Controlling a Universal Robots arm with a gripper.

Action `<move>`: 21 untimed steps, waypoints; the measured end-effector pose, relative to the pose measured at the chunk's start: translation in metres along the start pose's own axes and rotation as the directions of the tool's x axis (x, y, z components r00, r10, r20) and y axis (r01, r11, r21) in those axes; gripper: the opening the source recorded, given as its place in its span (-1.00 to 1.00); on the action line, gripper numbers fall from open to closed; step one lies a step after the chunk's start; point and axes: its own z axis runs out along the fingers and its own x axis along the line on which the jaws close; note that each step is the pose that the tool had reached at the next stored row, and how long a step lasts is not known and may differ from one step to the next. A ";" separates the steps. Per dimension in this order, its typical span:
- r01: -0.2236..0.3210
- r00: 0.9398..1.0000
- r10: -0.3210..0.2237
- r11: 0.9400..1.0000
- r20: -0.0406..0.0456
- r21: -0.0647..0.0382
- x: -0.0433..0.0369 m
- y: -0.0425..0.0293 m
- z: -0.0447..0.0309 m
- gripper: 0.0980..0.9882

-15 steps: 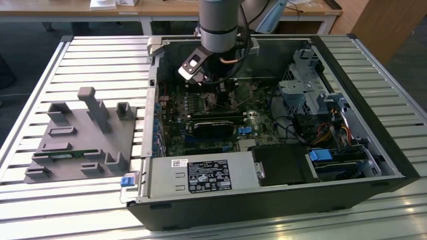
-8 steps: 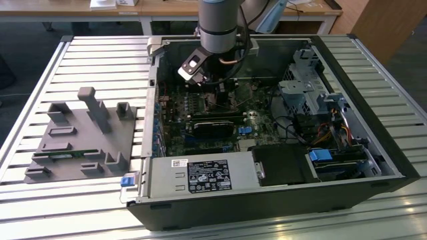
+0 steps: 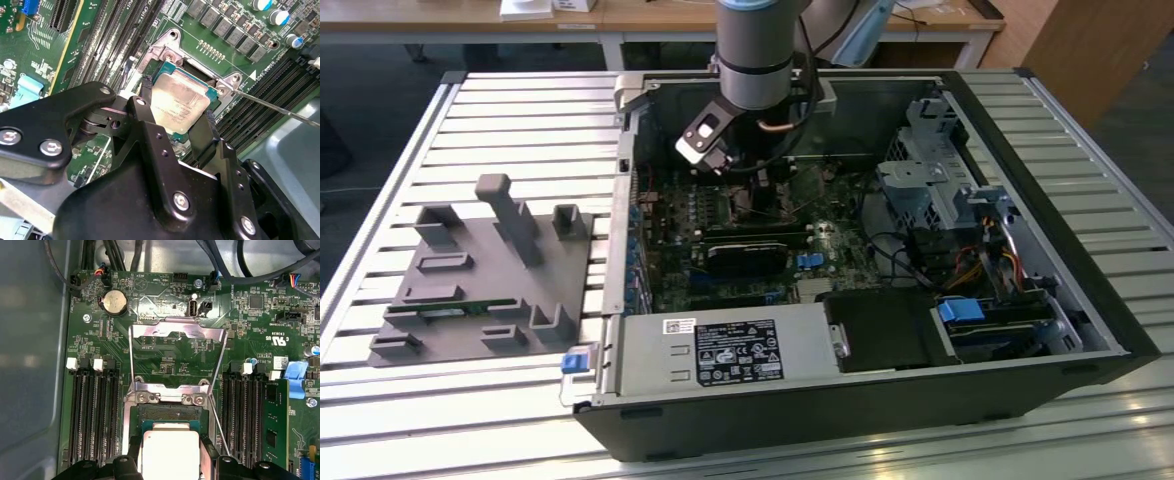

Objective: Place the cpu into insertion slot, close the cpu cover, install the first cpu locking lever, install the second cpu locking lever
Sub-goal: 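Place the cpu into insertion slot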

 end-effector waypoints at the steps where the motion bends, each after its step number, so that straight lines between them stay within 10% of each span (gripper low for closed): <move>1: -0.001 1.000 0.001 1.000 0.000 0.000 0.0000 0.0007 0.0002 -0.01; 21: -0.009 1.000 0.009 1.000 0.001 0.001 0.0001 0.0077 0.0054 -0.01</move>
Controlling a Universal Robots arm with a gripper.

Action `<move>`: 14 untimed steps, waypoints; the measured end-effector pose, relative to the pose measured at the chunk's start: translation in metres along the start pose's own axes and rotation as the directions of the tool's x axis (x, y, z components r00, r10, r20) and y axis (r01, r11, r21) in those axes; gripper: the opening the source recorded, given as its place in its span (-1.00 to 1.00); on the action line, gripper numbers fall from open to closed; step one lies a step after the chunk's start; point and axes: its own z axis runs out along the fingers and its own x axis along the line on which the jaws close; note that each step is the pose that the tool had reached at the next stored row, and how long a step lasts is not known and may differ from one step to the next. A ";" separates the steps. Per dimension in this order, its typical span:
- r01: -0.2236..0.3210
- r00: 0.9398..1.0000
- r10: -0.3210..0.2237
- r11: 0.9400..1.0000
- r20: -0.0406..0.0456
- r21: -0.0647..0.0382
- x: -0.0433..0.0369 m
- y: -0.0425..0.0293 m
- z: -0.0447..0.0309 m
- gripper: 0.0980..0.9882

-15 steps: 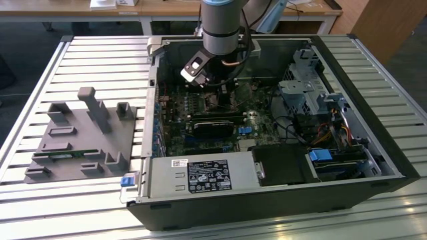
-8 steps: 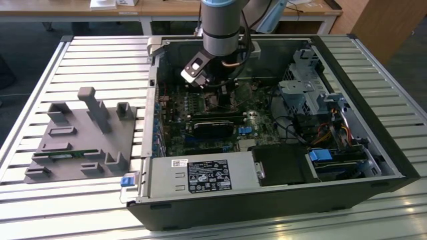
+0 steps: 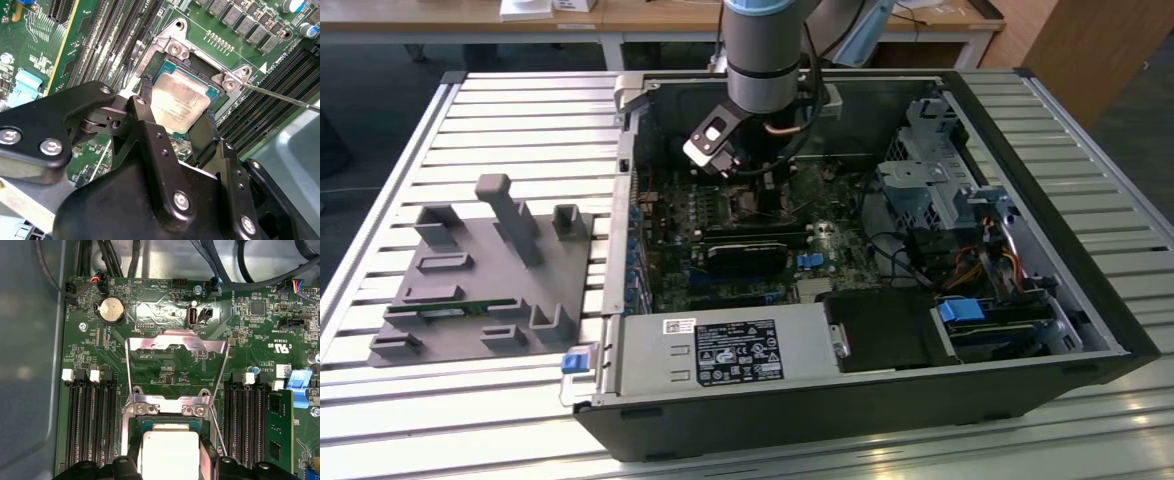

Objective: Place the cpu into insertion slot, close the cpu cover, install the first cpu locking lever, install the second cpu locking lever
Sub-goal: 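Place the cpu into insertion slot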

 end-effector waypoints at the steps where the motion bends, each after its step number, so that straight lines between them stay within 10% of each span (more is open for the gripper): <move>1: 0.000 1.000 0.000 1.000 0.000 0.000 0.0001 0.0000 0.0003 -0.01; 14: -0.001 1.000 0.001 1.000 -0.001 -0.001 0.0003 0.0001 0.0016 0.15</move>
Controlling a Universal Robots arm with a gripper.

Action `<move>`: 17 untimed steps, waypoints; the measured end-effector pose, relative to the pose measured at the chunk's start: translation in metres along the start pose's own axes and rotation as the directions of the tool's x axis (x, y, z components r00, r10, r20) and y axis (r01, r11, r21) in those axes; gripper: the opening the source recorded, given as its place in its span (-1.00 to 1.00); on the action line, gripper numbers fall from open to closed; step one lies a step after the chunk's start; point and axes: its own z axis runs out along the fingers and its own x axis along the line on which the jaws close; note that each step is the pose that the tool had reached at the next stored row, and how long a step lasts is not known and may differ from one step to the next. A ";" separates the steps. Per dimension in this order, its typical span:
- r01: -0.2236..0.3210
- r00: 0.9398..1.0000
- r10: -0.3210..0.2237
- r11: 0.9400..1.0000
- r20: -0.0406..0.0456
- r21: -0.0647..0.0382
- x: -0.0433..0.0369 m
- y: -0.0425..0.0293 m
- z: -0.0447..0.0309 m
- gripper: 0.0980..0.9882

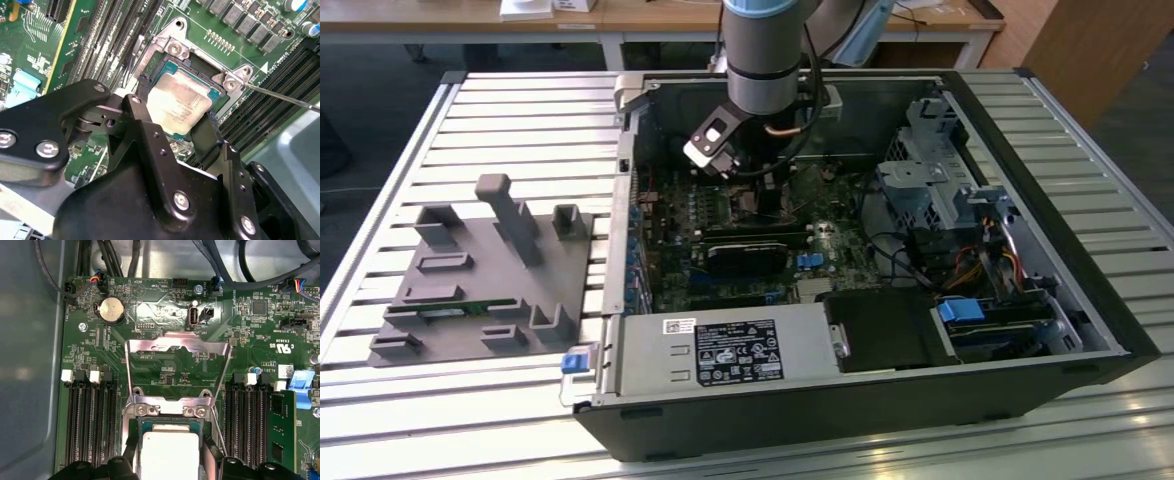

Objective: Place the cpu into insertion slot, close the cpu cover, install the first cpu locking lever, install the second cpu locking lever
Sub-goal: 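Place the cpu into insertion slot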

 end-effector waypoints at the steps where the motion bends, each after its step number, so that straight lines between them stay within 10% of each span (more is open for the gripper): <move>1: 0.000 1.000 0.000 1.000 0.001 0.000 -0.0001 -0.0001 -0.0002 0.15; 14: 0.000 1.000 0.000 1.000 0.001 0.002 -0.0002 0.0009 -0.0140 0.12; 17: 0.000 1.000 0.000 1.000 0.001 0.007 -0.0003 0.0011 -0.0159 -0.29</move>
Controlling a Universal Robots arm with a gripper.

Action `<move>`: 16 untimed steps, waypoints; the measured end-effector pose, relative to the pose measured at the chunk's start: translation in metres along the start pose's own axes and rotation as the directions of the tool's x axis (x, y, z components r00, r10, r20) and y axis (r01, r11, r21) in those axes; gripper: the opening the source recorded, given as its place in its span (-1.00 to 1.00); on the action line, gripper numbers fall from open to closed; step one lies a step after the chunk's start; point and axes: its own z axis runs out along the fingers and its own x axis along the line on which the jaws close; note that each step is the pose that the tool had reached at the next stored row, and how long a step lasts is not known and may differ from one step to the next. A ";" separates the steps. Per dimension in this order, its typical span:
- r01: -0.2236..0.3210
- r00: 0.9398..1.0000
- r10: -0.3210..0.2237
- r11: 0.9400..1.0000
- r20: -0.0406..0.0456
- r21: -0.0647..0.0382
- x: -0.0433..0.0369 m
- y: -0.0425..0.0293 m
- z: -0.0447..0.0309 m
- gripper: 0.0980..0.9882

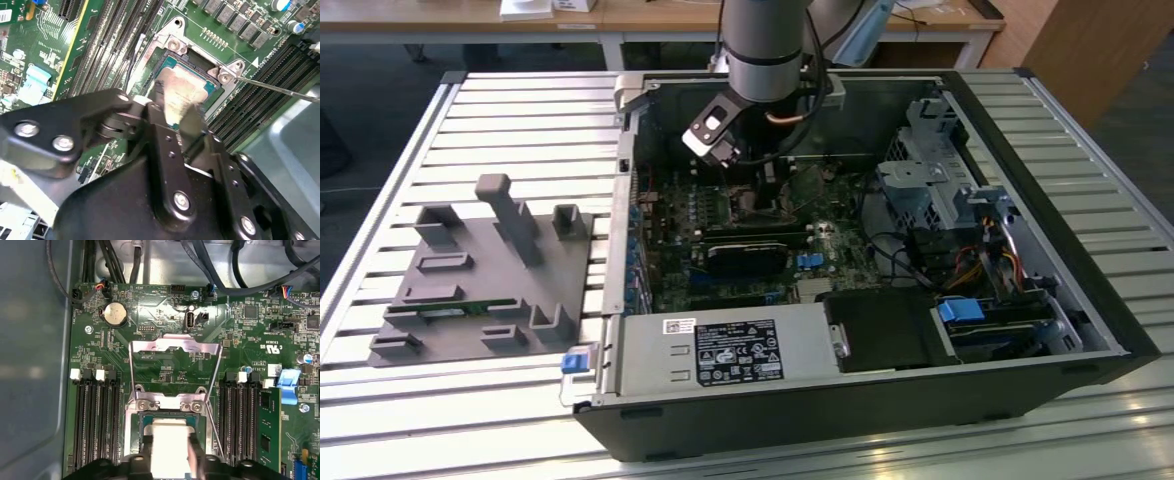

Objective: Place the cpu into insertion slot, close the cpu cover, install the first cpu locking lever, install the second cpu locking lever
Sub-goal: 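Place the cpu into insertion slot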

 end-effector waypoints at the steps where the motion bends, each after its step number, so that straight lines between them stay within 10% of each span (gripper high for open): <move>1: 0.000 1.000 0.000 1.000 0.000 0.001 0.0000 0.0000 -0.0006 -0.29; 8: 0.000 1.000 0.000 1.000 0.000 0.002 0.0000 0.0003 -0.0040 -0.95; 16: 0.000 1.000 0.000 1.000 0.000 0.002 0.0000 0.0002 -0.0055 -0.98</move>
